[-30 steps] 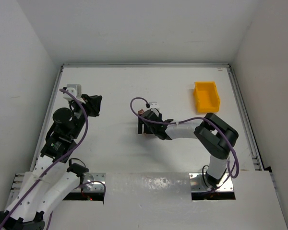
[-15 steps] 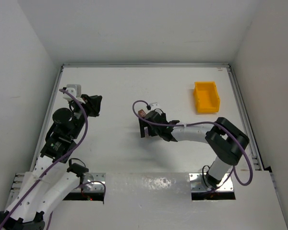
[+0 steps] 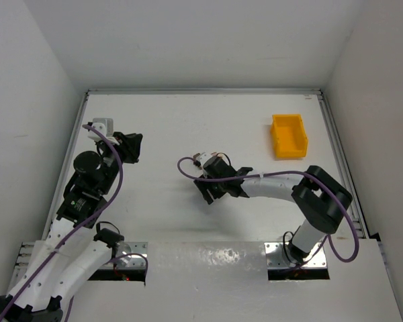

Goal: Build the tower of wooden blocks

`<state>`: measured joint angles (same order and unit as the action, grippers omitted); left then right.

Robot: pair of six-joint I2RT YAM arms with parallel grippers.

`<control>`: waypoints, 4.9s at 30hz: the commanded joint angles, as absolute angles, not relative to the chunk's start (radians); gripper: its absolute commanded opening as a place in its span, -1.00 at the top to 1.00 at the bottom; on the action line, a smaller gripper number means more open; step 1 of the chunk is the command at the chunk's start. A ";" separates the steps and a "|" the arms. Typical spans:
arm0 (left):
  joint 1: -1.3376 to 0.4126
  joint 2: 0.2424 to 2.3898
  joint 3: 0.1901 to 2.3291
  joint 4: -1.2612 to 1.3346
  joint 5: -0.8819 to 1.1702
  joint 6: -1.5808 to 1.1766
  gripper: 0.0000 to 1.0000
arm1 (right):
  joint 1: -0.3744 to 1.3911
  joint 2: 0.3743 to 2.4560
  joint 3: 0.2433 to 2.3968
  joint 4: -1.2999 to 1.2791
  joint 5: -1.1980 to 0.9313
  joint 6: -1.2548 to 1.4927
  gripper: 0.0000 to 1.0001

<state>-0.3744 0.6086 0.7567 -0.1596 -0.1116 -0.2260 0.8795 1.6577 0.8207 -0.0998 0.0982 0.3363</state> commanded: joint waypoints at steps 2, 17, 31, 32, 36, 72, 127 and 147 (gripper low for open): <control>-0.380 0.606 0.762 -0.121 -0.113 -0.227 0.62 | 0.884 1.672 0.885 -0.141 0.060 0.152 -0.21; -0.380 0.601 0.762 -0.121 -0.109 -0.225 0.62 | 0.885 1.739 0.864 -0.008 0.029 0.300 1.00; -0.380 0.604 0.761 -0.120 -0.103 -0.227 0.62 | 0.893 1.855 0.879 0.204 0.115 0.451 1.00; -0.382 0.604 0.761 -0.121 -0.103 -0.227 0.62 | 0.899 1.861 0.900 0.203 0.118 0.463 1.00; -0.380 0.606 0.762 -0.120 -0.103 -0.227 0.62 | 0.916 1.864 0.966 0.154 0.065 0.474 1.00; -0.380 0.592 0.759 -0.118 -0.098 -0.229 0.62 | 0.824 1.712 1.021 -0.100 0.124 0.360 -0.52; -0.380 0.597 0.758 -0.115 -0.089 -0.230 0.62 | 0.798 1.815 1.163 -0.199 0.018 0.127 -0.09; -0.380 0.597 0.759 -0.117 -0.089 -0.230 0.62 | 0.784 1.855 1.204 -0.268 -0.063 0.008 0.17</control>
